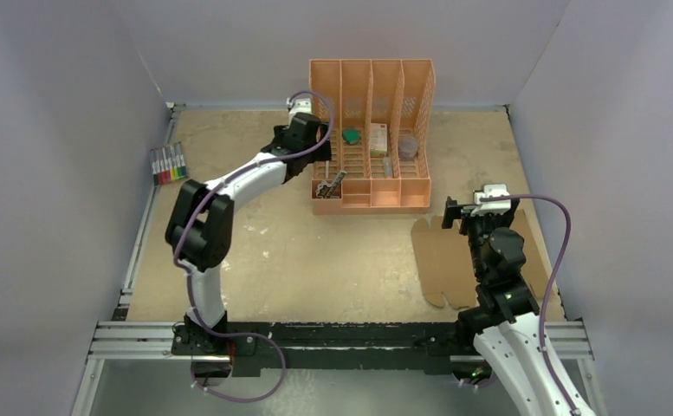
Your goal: Fold the paper box
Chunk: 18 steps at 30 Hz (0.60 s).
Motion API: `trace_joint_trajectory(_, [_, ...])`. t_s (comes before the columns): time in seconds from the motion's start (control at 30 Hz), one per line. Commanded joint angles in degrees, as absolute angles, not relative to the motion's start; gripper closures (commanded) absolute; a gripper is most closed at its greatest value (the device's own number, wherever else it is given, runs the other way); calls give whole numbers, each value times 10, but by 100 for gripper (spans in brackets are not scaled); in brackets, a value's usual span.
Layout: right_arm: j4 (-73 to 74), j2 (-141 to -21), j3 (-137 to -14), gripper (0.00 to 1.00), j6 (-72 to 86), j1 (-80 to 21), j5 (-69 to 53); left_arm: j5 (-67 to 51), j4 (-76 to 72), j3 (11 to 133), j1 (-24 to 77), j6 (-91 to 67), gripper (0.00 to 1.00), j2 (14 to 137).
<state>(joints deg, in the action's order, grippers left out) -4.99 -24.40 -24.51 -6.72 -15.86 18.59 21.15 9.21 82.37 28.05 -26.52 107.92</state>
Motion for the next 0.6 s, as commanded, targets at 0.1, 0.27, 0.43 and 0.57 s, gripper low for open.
trace_joint_trajectory(0.1, [-62, -252, -270, 1, -78, -161, 189, 318, 117, 932, 274, -232, 8, 1185])
trace_joint_trajectory(0.27, [-59, -260, -272, 1, -81, -161, 188, 341, 118, 974, 258, -220, 8, 1221])
trace_joint_trajectory(0.43, [-54, -269, -276, 1, -83, -162, 189, 352, 123, 972, 222, -214, 8, 1219])
trace_joint_trajectory(0.57, [-54, -270, -276, 1, -86, -162, 184, 353, 113, 939, 179, -203, 8, 1187])
